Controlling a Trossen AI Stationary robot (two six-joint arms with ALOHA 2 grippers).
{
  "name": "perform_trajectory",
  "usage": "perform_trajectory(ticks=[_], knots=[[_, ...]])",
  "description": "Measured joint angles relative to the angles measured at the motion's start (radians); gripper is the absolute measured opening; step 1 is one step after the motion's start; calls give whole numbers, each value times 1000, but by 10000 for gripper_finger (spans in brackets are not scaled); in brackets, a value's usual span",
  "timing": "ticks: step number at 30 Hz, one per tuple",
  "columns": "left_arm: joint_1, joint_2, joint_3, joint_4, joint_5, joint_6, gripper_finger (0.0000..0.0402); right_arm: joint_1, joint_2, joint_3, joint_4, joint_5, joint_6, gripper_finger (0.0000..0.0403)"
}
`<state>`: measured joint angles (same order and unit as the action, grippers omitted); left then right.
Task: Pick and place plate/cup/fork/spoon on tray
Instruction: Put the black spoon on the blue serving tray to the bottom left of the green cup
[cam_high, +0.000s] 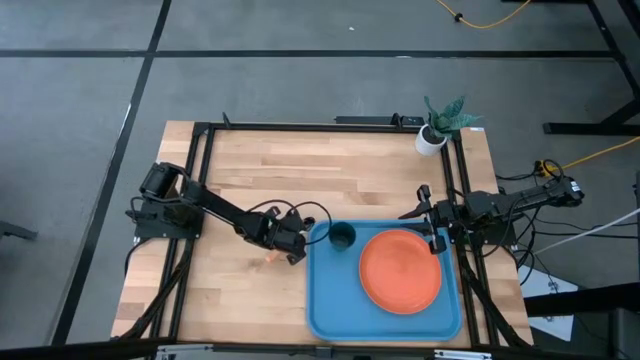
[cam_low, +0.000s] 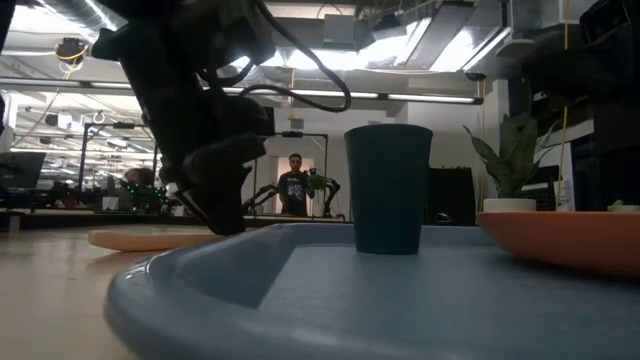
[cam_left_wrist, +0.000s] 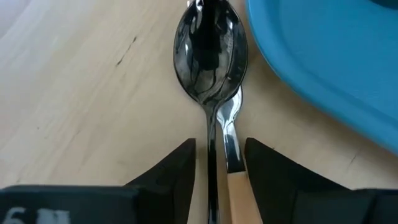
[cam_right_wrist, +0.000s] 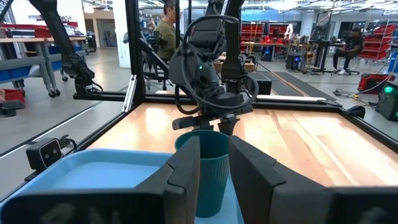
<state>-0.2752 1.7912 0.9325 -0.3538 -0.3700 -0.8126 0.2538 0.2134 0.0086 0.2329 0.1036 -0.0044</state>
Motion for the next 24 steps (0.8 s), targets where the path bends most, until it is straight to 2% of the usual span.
perform_trajectory(ticks=[6,15,24], knots=[[-1,-1,0,2,20,-23,102,0,0,0,0,0,0,90],[-3,-27,0,4,54,-26,10,0,0,0,0,0,0,90],[-3,-84,-2,-73,32,-41,2,0,0,0,0,0,0,90]])
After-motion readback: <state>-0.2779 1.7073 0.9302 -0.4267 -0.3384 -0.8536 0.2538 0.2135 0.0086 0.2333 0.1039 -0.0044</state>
